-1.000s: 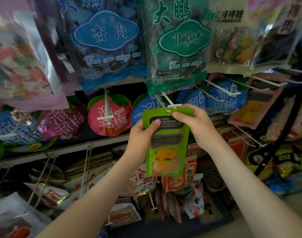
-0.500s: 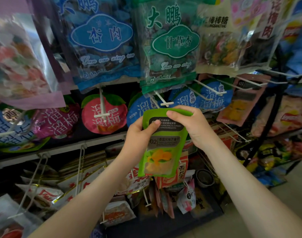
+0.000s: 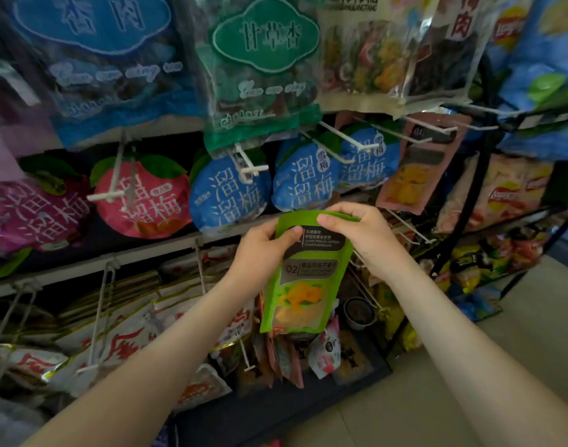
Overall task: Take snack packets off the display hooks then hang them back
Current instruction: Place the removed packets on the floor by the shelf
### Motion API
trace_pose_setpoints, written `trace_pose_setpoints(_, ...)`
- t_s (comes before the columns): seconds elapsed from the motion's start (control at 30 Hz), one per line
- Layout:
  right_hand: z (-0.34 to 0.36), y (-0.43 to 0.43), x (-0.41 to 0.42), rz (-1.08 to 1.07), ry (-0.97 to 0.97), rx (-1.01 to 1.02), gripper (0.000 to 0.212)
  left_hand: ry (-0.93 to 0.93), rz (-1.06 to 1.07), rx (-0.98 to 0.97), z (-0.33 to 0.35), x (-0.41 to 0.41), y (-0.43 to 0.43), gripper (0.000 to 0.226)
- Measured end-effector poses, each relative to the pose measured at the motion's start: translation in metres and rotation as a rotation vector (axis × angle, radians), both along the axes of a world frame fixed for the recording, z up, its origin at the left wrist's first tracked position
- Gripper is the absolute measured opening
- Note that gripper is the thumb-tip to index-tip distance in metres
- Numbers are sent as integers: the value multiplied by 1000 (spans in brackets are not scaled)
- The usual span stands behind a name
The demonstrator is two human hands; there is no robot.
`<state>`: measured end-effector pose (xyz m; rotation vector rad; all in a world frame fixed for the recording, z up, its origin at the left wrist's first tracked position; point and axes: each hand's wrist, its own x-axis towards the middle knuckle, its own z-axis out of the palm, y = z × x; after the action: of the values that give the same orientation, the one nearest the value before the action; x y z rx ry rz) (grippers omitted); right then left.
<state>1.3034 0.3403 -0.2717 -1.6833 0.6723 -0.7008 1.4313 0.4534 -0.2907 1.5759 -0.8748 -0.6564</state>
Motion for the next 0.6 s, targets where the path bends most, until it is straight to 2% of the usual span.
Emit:
trace_pose_setpoints(0.1,-21,1,-10,36,94,-25,7,-105,-9,118,-24,-6,2,14)
trace_pose_setpoints(0.2,-49,6,-18,114,231,-20,8,-135,-20,235,-53,-14,14,6)
trace_pose_setpoints(0.33,-100,27,-25,267,407,48,12,-106,-36,356,-102,-26,50,18)
trace_pose_setpoints(0.43,-153,55,-24,365,533,37,9,-109,-88,494,-145,-32,91,14)
trace_pose_setpoints(0.53,-220,90,-20,475,651,-52,19,-136,-143,633,-204,-32,136,16)
trace_pose_setpoints(0.6,-269,116,-21,575,733,-112,15,-171,-172,698,-248,-34,167,17)
